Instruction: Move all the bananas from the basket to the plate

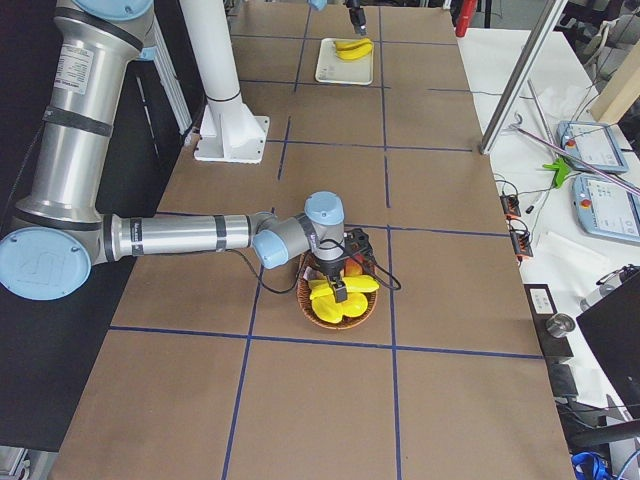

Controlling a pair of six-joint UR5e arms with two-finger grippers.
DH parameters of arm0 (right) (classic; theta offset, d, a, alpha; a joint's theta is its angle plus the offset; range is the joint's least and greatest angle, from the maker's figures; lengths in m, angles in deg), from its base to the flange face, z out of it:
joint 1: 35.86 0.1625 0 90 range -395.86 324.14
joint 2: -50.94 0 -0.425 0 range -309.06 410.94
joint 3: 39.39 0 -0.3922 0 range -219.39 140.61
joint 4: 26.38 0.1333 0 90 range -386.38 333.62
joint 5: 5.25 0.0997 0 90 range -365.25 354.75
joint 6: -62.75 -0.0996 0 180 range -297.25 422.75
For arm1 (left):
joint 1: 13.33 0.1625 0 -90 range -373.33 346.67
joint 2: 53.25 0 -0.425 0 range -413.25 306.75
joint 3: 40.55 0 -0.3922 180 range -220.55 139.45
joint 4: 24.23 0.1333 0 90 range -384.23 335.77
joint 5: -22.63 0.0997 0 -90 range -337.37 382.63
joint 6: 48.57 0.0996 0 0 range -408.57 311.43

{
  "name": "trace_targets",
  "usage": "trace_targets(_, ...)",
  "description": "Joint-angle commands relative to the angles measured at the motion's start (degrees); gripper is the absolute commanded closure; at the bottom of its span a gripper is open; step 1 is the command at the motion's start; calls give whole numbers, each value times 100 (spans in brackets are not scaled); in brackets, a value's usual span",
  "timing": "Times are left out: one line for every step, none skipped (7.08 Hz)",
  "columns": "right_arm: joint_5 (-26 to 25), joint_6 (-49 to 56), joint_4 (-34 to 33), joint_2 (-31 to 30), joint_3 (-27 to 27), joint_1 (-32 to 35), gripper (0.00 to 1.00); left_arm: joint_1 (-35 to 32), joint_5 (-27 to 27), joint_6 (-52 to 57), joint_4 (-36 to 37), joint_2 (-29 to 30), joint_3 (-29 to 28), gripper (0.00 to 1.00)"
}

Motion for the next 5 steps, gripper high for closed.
trace_targets(-74,6,149,9,-188,-139,16,1,0,0,0,0,1,0)
trace_targets(-83,-3,238,27,-267,-226,19,1,0,0,0,-8,1,0)
trace_targets(-74,-20,239,88,-259,-271,26,1,0,0,0,-8,-8,0)
trace_targets(-83,-20,247,123,-259,-271,47,1,0,0,0,-8,-8,0)
trace_targets(-74,-20,247,132,-242,-262,73,1,0,0,0,-8,1,0)
